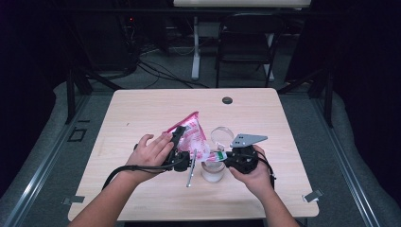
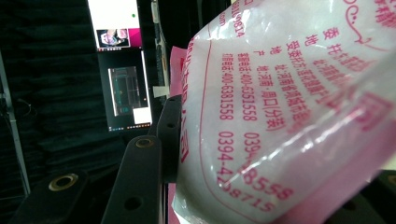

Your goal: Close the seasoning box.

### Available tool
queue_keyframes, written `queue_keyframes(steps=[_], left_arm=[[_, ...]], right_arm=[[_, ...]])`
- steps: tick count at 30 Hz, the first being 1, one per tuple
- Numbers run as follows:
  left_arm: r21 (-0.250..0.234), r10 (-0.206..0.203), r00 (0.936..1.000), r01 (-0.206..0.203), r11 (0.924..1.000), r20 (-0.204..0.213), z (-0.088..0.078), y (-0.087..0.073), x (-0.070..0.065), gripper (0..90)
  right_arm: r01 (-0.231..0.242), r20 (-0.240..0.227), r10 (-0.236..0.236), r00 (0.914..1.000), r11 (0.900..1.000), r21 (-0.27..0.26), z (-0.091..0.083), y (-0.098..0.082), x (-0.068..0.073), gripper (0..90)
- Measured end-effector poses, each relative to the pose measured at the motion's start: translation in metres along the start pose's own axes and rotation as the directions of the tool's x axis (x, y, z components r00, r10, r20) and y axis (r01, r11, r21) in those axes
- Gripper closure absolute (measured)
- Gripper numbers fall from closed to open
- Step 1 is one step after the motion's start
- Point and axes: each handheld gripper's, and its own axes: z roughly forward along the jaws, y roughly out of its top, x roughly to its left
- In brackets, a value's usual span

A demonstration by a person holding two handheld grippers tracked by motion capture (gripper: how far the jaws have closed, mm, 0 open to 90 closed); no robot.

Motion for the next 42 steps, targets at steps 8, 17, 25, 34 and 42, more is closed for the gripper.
queue_keyframes(steps=[8, 17, 25, 34, 42], left_arm=[[0.003, 0.011, 0.9999, -0.011, 0.9999, 0.003, 0.0003, -0.0002, -0.0008, 64.1], [0.009, 0.013, 0.9997, -0.013, 0.9999, 0.020, 0.0012, -0.0021, -0.0017, 64.0], [0.006, 0.006, 0.9999, -0.006, 1.0000, 0.011, 0.0003, -0.0020, -0.0011, 64.1], [0.000, 0.013, 0.9999, -0.013, 0.9999, 0.000, -0.0001, -0.0004, 0.0007, 64.1], [0.002, 0.019, 0.9998, -0.019, 0.9998, -0.004, -0.0007, -0.0003, 0.0019, 64.1]], right_arm=[[0.002, 0.002, -0.002, 1.0000, 1.000, 0.005, 0.0026, -0.0004, -0.0011, 90.0], [0.006, 0.002, -0.006, 1.0000, 1.000, 0.006, 0.0060, -0.0005, -0.0007, 90.0], [0.005, 0.001, -0.005, 1.0000, 1.000, 0.003, 0.0060, -0.0001, -0.0004, 90.0], [0.002, 0.002, -0.002, 1.0000, 1.000, -0.001, 0.0050, -0.0002, -0.0008, 90.0], [0.002, 0.003, -0.002, 1.0000, 1.000, -0.005, 0.0045, 0.0000, -0.0009, 90.0]])
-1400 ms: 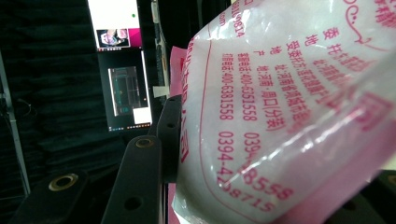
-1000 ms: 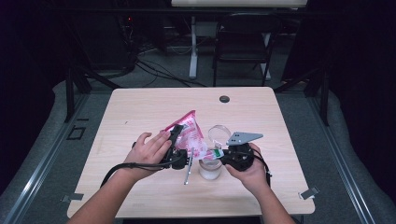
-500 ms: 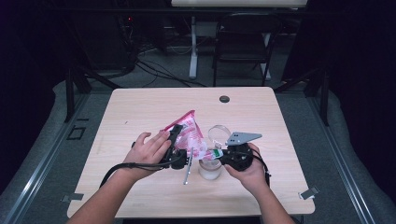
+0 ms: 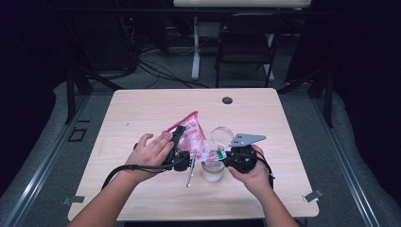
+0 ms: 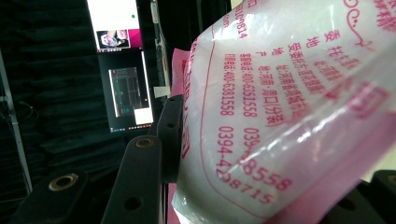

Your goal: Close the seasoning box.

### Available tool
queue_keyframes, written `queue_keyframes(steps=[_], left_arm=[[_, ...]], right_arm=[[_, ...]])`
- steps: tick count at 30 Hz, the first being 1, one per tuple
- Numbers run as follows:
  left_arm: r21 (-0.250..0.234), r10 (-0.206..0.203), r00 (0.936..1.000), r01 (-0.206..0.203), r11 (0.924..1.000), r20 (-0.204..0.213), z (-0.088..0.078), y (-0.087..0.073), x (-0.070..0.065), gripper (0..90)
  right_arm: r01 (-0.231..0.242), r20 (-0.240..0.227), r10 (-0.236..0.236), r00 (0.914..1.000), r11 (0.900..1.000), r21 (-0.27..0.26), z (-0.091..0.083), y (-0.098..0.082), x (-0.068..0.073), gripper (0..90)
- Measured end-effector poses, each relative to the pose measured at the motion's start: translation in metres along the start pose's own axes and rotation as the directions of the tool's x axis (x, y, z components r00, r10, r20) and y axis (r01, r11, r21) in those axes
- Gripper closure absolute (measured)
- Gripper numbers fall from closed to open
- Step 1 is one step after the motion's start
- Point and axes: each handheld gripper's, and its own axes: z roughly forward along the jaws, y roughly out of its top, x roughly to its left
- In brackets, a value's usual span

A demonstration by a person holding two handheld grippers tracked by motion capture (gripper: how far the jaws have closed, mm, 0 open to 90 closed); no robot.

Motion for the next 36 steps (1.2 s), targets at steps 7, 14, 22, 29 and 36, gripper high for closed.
queue_keyframes(steps=[7, 14, 22, 29, 36], left_arm=[[-0.002, -0.008, 1.0000, 0.008, 1.0000, -0.002, -0.0005, 0.0004, 0.0000, 64.2], [0.001, 0.005, 1.0000, -0.005, 1.0000, -0.006, -0.0018, 0.0015, 0.0012, 64.4], [-0.007, 0.008, 0.9995, -0.008, 0.9999, -0.029, -0.0027, 0.0020, 0.0012, 64.4], [-0.010, 0.008, 0.9995, -0.008, 0.9999, -0.030, -0.0030, 0.0025, 0.0021, 64.4], [-0.009, 0.007, 0.9996, -0.007, 0.9999, -0.028, -0.0029, 0.0027, 0.0022, 64.4]], right_arm=[[0.000, -0.001, 0.000, 1.0000, 1.000, -0.002, 0.0003, 0.0001, -0.0001, 90.0], [0.000, 0.001, 0.000, 1.0000, 1.000, -0.002, 0.0003, 0.0000, -0.0005, 90.0], [0.002, 0.006, -0.002, 1.0000, 1.000, -0.002, -0.0001, 0.0001, -0.0005, 90.0], [0.003, 0.005, -0.003, 1.0000, 1.000, -0.001, -0.0007, 0.0001, -0.0008, 90.0], [0.002, 0.006, -0.002, 1.0000, 1.000, -0.001, -0.0007, 0.0001, -0.0010, 90.0]])
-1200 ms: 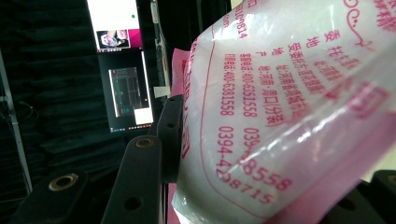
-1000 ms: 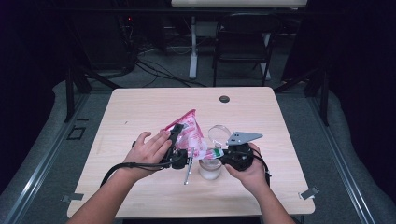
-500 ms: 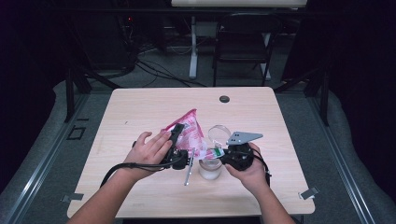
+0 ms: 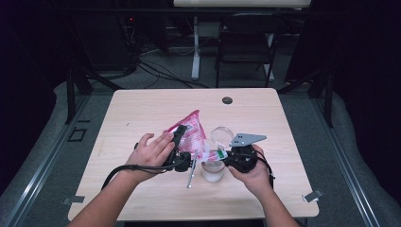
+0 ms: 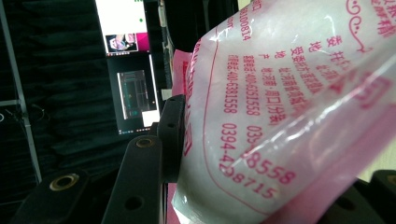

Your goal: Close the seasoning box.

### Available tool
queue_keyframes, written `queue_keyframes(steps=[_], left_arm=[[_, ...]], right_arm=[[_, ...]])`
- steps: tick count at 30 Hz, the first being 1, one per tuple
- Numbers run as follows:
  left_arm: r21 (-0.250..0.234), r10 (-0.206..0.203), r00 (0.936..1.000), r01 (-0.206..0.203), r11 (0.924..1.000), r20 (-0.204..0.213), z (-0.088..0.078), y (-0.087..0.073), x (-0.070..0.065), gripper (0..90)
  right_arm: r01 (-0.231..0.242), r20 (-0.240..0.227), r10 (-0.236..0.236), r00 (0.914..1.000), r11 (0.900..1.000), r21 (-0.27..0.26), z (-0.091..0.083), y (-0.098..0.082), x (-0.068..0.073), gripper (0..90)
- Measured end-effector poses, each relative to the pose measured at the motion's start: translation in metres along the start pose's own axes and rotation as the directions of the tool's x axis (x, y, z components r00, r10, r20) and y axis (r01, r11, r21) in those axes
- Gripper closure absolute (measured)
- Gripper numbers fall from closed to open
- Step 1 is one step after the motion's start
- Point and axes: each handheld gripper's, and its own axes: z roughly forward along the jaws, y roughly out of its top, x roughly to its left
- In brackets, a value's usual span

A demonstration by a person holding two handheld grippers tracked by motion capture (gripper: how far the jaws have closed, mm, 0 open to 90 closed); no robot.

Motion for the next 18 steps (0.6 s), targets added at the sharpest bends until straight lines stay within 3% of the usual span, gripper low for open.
queue_keyframes(steps=[18], left_arm=[[-0.003, 0.008, 1.0000, -0.008, 1.0000, -0.004, 0.0001, 0.0019, 0.0025, 64.4]], right_arm=[[-0.001, 0.002, 0.001, 1.0000, 1.000, -0.002, 0.0001, -0.0001, -0.0008, 90.0]])
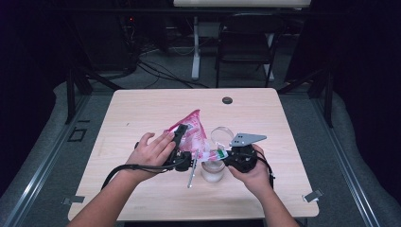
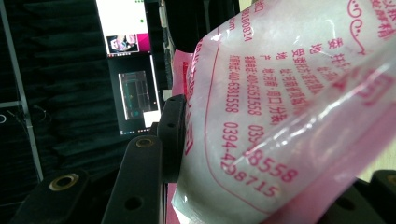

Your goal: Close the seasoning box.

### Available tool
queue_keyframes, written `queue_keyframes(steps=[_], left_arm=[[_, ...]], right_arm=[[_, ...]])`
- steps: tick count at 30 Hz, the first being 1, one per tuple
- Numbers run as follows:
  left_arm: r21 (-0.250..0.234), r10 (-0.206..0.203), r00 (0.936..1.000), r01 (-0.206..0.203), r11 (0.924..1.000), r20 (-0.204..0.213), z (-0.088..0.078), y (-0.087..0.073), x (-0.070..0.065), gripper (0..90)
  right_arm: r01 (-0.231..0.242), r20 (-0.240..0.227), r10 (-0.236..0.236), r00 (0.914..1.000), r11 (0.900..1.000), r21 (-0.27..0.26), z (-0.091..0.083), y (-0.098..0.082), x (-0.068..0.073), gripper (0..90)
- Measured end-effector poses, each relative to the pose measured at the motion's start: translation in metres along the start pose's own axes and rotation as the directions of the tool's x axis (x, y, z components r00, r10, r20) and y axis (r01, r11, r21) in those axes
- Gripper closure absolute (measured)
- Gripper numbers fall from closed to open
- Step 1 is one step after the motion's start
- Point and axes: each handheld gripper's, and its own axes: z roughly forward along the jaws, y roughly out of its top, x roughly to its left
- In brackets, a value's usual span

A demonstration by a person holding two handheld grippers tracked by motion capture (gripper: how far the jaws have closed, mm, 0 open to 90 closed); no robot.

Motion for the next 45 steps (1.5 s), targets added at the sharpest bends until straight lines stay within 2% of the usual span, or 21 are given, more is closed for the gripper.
queue_keyframes(steps=[6, 9, 12, 14, 17, 18, 35, 38, 45], left_arm=[[0.002, -0.004, 1.0000, 0.004, 1.0000, 0.005, 0.0006, 0.0014, 0.0009, 64.4], [-0.003, 0.001, 1.0000, -0.001, 1.0000, -0.005, 0.0004, 0.0026, 0.0013, 64.3], [0.001, 0.005, 0.9999, -0.006, 1.0000, 0.011, 0.0006, 0.0033, 0.0011, 64.4], [-0.004, 0.008, 1.0000, -0.008, 1.0000, -0.004, 0.0004, 0.0036, 0.0016, 64.4], [-0.005, 0.008, 1.0000, -0.008, 1.0000, -0.005, 0.0002, 0.0037, 0.0020, 64.4], [-0.003, 0.003, 1.0000, -0.003, 1.0000, 0.004, 0.0001, 0.0035, 0.0016, 64.4], [-0.001, 0.009, 0.9999, -0.009, 1.0000, 0.009, -0.0011, 0.0028, 0.0012, 64.3], [0.002, 0.028, 0.9996, -0.028, 0.9996, 0.007, -0.0015, 0.0028, 0.0023, 64.3], [0.001, 0.019, 0.9997, -0.019, 0.9998, 0.014, -0.0016, 0.0024, 0.0016, 64.1]], right_arm=[[-0.005, 0.007, 0.005, 1.0000, 1.000, -0.005, -0.0015, -0.0002, -0.0006, 90.0], [-0.001, 0.009, 0.001, 1.0000, 1.000, -0.004, -0.0022, -0.0001, -0.0013, 90.0], [-0.003, 0.013, 0.003, 0.9999, 1.000, -0.006, -0.0039, 0.0000, -0.0008, 90.0], [-0.004, 0.013, 0.004, 0.9999, 1.000, -0.010, -0.0044, 0.0000, -0.0011, 90.0], [-0.003, 0.011, 0.003, 0.9999, 1.000, -0.009, -0.0041, 0.0000, -0.0013, 90.0], [-0.003, 0.012, 0.003, 0.9999, 1.000, -0.009, -0.0039, 0.0000, -0.0013, 90.0], [0.001, 0.011, -0.001, 0.9999, 1.000, 0.000, -0.0016, -0.0001, -0.0002, 90.0], [0.001, 0.011, -0.001, 0.9999, 1.000, 0.000, -0.0011, -0.0001, -0.0003, 90.0], [0.004, 0.009, -0.004, 1.0000, 1.000, -0.001, -0.0001, -0.0001, -0.0005, 90.0]])
